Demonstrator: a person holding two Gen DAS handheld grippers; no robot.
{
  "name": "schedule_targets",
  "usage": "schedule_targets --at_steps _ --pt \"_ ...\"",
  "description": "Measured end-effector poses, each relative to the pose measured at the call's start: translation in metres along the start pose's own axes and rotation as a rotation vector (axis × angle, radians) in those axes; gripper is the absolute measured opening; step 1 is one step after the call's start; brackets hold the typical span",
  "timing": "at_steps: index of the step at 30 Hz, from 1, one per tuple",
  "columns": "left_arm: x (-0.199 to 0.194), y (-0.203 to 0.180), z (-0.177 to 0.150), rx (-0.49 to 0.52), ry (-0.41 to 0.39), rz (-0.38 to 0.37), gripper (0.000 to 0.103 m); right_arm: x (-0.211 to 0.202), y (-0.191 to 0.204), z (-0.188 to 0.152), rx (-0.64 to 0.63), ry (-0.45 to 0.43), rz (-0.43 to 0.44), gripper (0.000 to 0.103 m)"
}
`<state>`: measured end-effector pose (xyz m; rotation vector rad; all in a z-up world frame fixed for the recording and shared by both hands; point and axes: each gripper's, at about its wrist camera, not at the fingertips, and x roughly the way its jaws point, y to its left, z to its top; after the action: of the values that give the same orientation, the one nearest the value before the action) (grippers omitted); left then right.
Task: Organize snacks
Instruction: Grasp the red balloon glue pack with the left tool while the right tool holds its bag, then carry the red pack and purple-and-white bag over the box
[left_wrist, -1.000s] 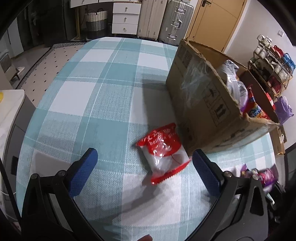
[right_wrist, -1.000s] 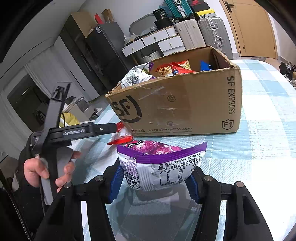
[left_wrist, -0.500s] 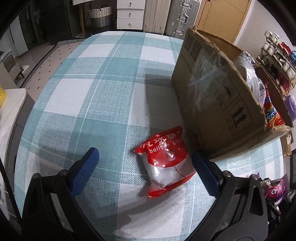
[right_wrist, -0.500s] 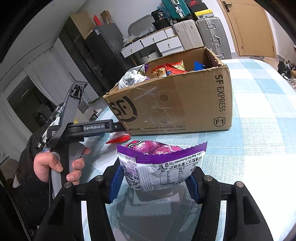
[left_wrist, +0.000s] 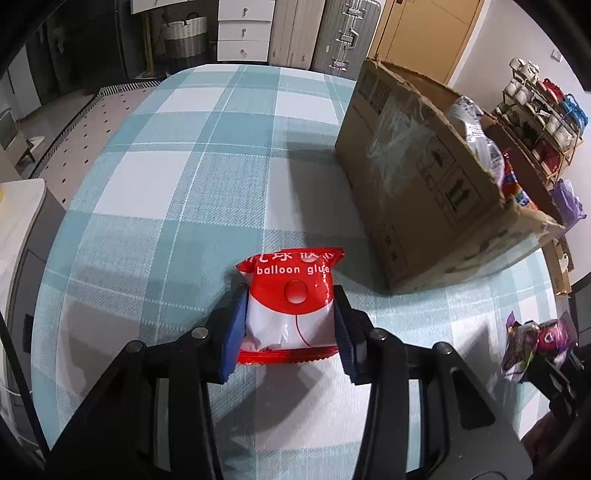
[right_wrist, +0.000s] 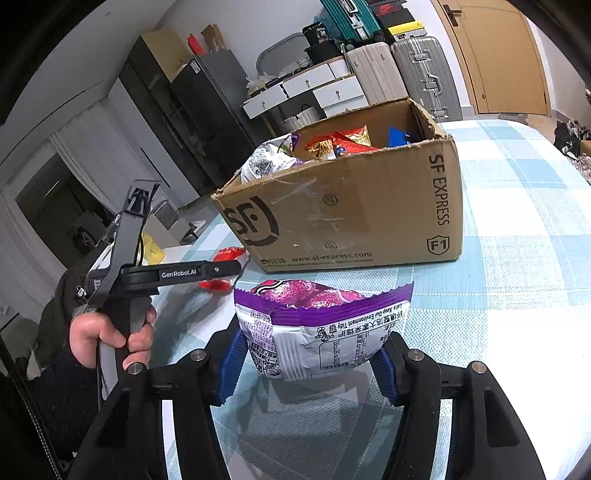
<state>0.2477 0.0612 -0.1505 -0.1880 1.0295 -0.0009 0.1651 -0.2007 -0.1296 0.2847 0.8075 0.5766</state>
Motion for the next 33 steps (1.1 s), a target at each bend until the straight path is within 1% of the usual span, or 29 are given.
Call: schedule_targets --at_steps 7,11,16,23,33 --pt "-0.023 0.0 -0.014 0.004 -0.03 -0.011 0.04 -0.008 0.003 0.0 -0.006 -0.016 -0.002 0.06" --pt "-0.04 -0.002 -0.021 0.008 -0.045 -0.03 0.04 -0.015 0.006 0.001 -0.011 -0.029 -0.001 0.06" --pt "-0.062 -0.007 -0.024 0.02 -0.082 -0.043 0.04 -0.025 0.011 0.008 -0.024 -0.052 -0.002 0.06" --pt "-0.093 -0.02 -0.02 0.05 -0.135 -0.061 0.04 -0.041 0.021 0.016 -0.05 -0.084 0.001 0.06" --pt "-0.129 -0.045 0.001 0.109 -0.205 -0.097 0.04 -0.058 0.035 0.034 -0.098 -0.123 0.0 0.06"
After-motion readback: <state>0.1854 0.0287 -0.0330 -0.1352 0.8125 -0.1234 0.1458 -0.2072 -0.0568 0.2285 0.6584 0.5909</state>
